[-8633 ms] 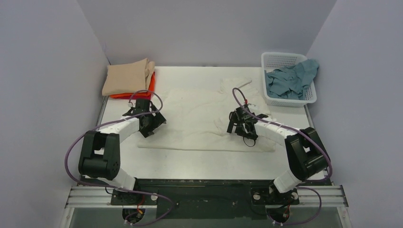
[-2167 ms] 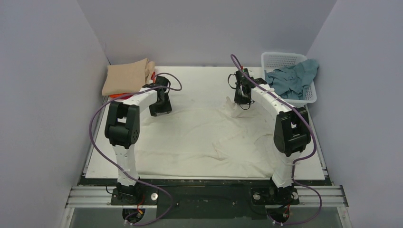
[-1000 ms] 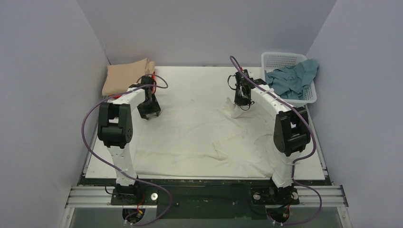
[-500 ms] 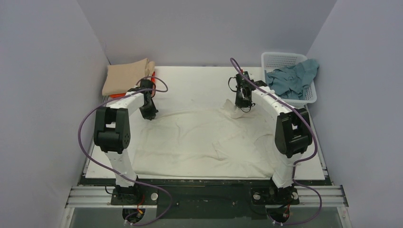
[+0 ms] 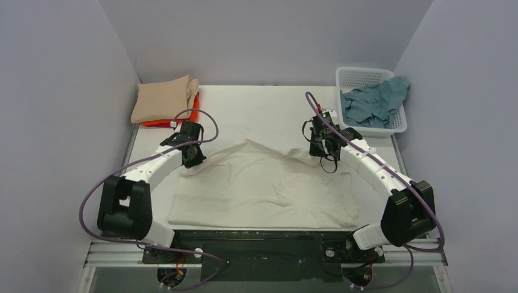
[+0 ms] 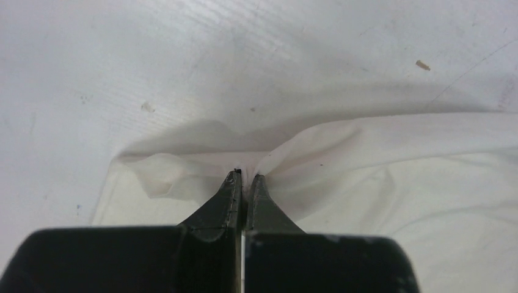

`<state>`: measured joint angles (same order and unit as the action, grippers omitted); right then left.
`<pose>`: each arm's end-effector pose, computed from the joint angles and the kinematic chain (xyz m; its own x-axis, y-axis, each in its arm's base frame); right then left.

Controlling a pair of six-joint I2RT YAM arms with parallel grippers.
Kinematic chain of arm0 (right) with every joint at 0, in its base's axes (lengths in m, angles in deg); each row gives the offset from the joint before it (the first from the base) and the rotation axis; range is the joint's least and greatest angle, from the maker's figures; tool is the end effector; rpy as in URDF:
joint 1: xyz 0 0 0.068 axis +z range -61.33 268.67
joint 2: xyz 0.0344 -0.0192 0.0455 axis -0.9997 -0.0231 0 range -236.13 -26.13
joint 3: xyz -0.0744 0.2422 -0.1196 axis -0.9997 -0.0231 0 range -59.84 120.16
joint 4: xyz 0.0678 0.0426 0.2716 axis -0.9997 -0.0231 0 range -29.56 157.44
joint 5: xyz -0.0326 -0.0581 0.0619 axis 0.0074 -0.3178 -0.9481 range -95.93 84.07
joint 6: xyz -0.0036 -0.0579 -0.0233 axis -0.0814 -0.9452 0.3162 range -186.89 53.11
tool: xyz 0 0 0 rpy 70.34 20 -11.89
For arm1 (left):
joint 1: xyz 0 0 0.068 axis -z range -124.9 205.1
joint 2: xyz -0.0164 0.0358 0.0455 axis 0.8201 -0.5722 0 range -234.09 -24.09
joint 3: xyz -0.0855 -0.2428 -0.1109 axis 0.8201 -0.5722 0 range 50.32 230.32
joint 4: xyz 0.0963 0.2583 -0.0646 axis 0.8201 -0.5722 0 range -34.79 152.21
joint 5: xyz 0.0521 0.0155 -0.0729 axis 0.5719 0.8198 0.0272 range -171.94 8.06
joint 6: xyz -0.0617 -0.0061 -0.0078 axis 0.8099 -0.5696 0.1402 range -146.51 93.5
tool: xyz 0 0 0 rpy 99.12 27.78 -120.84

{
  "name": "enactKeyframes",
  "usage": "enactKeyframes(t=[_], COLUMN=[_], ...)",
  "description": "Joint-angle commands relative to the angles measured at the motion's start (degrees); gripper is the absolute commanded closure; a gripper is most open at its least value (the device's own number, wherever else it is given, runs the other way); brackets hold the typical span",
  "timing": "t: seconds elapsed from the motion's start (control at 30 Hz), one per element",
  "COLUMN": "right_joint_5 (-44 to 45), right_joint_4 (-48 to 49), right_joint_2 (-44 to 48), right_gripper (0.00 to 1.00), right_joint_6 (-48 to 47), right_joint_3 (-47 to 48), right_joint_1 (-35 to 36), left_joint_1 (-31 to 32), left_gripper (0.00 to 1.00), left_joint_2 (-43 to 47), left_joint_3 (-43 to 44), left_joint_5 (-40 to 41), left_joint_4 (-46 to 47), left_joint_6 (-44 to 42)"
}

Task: Fold and stack the t-shirts
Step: Fold the other side of the tshirt into a rectangle

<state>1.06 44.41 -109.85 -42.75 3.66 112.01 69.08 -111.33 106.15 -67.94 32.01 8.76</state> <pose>0.3245 0.1337 0.2640 -0.7016 0.1394 -0.6988 -0.0273 0.9747 0.2218 0.3173 -0.0671 0.1907 -0.7679 -0.3862 -0.5110 -0.3926 0.9142 -0.1008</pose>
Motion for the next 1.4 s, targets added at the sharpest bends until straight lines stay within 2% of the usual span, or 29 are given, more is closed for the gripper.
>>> enactKeyframes(t=[0.0,0.17,0.37,0.87,0.93,1.03,1.13,1.23,1.27,1.3,1.33,1.37], right_joint_5=[0.5,0.4,0.2,-0.2,-0.4,-1.3,-1.8,-4.2,-5.7,-6.1,-6.4,-8.0], right_joint_4=[-2.8,-4.8,-7.4,-9.0,-8.2,-6.5,-7.1,-10.7,-11.9,-14.7,-16.2,-20.5], right_joint_2=[6.6,12.3,17.9,20.9,20.5,20.6,21.4,25.3,26.5,29.6,31.2,36.5], right_gripper=[1.00,1.00,1.00,1.00,1.00,1.00,0.97,0.83,0.71,0.65,0.54,0.42], right_joint_6=[2.0,2.8,2.7,2.7,3.1,3.7,5.2,8.6,9.5,11.7,12.9,15.7], right_joint_3=[-4.8,-9.3,-12.6,-15.9,-16.8,-18.9,-22.1,-25.8,-27.8,-28.8,-30.3,-31.3], right_joint_1=[1.1,1.8,2.1,2.1,2.2,2.2,2.2,2.4,3.2,3.6,4.4,4.8], left_joint_1=[0.8,1.3,1.7,1.7,1.7,1.7,1.7,1.9,2.0,2.1,2.1,2.2], left_gripper=[1.00,1.00,1.00,1.00,0.91,0.66,0.49,0.25,0.21,0.20,0.19,0.18], left_joint_2=[9.3,19.4,27.4,34.5,34.3,34.3,37.0,41.8,44.3,45.4,47.2,48.2], left_joint_3=[-6.5,-13.3,-21.1,-28.3,-28.5,-28.6,-27.9,-26.5,-25.5,-24.8,-23.5,-22.0], left_joint_5=[4.7,6.5,5.8,6.7,6.8,7.8,9.8,11.5,11.8,12.0,11.9,11.2], left_joint_4=[4.3,5.5,8.5,10.6,9.9,6.7,1.2,-6.8,-8.0,-10.2,-10.9,-11.4], left_joint_6=[5.2,7.9,9.8,12.2,12.7,14.6,17.6,21.6,22.2,22.8,22.8,22.1])
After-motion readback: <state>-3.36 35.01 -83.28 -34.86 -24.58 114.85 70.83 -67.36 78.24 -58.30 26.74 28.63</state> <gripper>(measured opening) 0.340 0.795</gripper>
